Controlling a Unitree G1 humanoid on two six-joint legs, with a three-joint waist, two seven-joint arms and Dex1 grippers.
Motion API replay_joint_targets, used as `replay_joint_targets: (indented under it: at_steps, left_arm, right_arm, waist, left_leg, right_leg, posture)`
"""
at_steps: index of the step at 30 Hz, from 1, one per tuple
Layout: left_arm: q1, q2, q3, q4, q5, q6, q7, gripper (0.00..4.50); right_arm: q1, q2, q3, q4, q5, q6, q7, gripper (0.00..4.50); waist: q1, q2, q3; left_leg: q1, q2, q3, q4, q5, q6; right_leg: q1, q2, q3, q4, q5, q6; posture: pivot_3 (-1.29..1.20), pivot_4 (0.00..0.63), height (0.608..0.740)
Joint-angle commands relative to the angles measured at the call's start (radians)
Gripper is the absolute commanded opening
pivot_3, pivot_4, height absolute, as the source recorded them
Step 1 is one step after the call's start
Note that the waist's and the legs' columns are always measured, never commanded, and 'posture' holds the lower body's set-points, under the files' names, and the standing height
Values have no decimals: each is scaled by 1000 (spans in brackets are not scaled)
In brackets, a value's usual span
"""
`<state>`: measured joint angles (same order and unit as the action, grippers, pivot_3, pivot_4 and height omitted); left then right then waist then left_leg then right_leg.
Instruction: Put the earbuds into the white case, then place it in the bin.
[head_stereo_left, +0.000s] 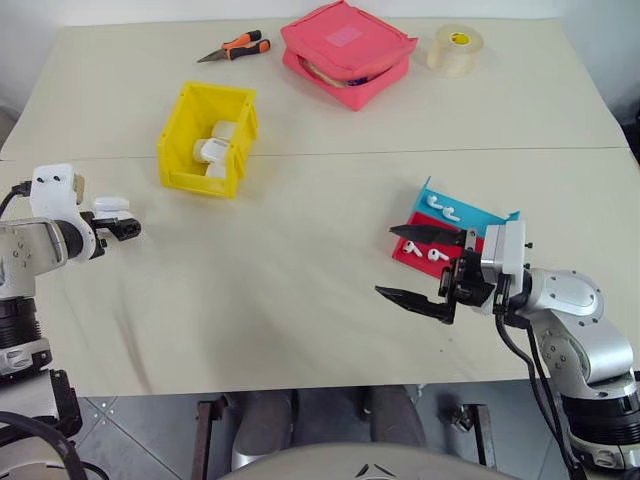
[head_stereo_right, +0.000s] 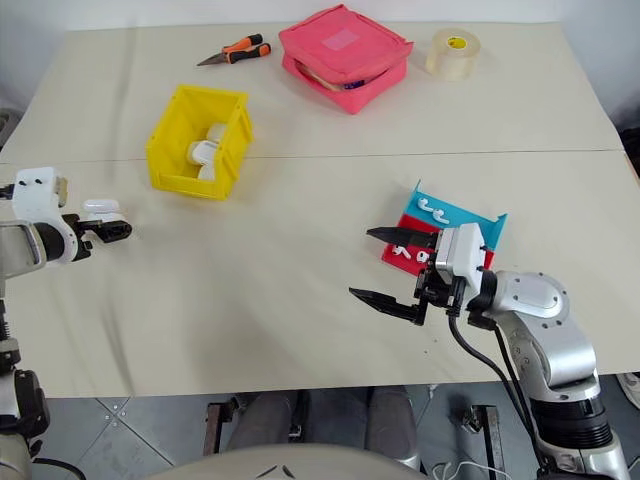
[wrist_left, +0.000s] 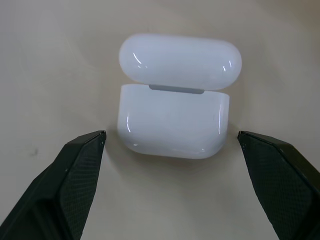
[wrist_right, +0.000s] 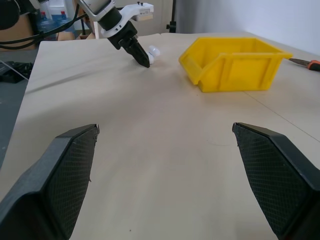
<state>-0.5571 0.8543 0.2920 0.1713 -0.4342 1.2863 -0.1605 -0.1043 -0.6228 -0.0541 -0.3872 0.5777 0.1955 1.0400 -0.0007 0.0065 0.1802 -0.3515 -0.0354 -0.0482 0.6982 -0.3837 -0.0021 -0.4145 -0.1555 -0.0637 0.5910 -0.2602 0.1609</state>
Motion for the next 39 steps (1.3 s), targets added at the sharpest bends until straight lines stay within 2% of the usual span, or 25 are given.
replay_joint_targets:
  at_steps: [1,10,13,16,17,20,23,26,28,31,34,39]
  left_arm:
    - [-9,18,-6,0,33,-27,-31,4489]
    - [-35,5,-35,36,77,-49,-71,4489]
    - [-36,3,-38,43,91,-51,-75,3865]
    - [-25,-5,-25,40,94,-65,-81,2901]
    - [-20,-8,-21,34,94,-67,-84,2754]
    - [8,-15,-1,1,88,-97,-105,2754]
    - [81,-42,73,-73,58,-222,-152,2754]
    - [248,-112,208,-236,-20,-544,-342,2754]
    - [365,-190,281,-333,-79,-739,-470,2754]
    - [456,-350,375,-445,-312,-888,-674,2754]
    - [494,-388,314,-467,-292,-930,-680,2754]
    - [491,-469,118,-486,-261,-1028,-769,2754]
  right_arm:
    - [7,5,-25,-45,5,-24,-17,4500]
    - [13,12,-14,-51,-6,-35,-37,4500]
    - [18,12,-11,-51,-10,-42,-42,4500]
    - [24,13,-8,-52,-13,-46,-47,4500]
    - [25,13,-7,-52,-12,-46,-48,4500]
    - [27,13,-8,-50,-14,-47,-46,4500]
    - [25,11,-8,-44,-16,-49,-42,4500]
    - [22,6,-9,-35,-17,-49,-37,4500]
    - [14,3,-10,-24,-14,-47,-31,4500]
    - [1,0,-10,-4,-13,-47,-22,4500]
    - [-2,-6,-18,6,-10,-44,-14,4500]
    - [10,-36,-54,-3,-6,-27,-20,4500]
  waist:
    - [0,0,0]
    - [1,0,0]
    - [0,0,0]
    - [0,0,0]
    - [0,0,0]
    - [0,0,0]
    - [0,0,0]
    - [-1,0,0]
    - [-3,0,0]
    - [-1,0,0]
    - [8,0,0]
    - [25,0,0]
  left_leg:
    - [0,0,1,0,0,0]
    - [0,0,3,1,0,0]
    - [0,0,3,1,0,0]
    - [0,0,3,1,0,0]
    - [0,0,3,1,0,0]
    - [0,0,3,1,0,0]
    - [0,1,3,1,0,0]
    - [0,2,2,0,0,-1]
    - [-1,3,1,1,0,-1]
    - [-1,4,0,1,-1,-1]
    - [-1,4,2,3,-1,-2]
    - [1,3,4,3,-1,-1]
  right_leg:
    - [0,0,0,0,0,0]
    - [0,0,0,0,0,0]
    - [0,0,0,1,0,0]
    - [0,0,0,1,0,0]
    - [0,0,0,1,0,0]
    - [0,0,0,1,0,0]
    - [0,0,0,1,0,0]
    - [-1,0,1,0,0,0]
    - [-1,0,0,-1,0,0]
    - [-1,0,0,-2,0,0]
    - [2,1,-2,-2,0,0]
    - [3,1,0,-2,0,0]
  posture:
    - [0,150,740]
    - [0,150,740]
    - [0,150,740]
    - [0,150,740]
    - [0,150,740]
    - [0,150,740]
    - [0,150,740]
    - [0,150,740]
    - [0,150,740]
    - [0,150,740]
    - [0,150,740]
    - [0,150,740]
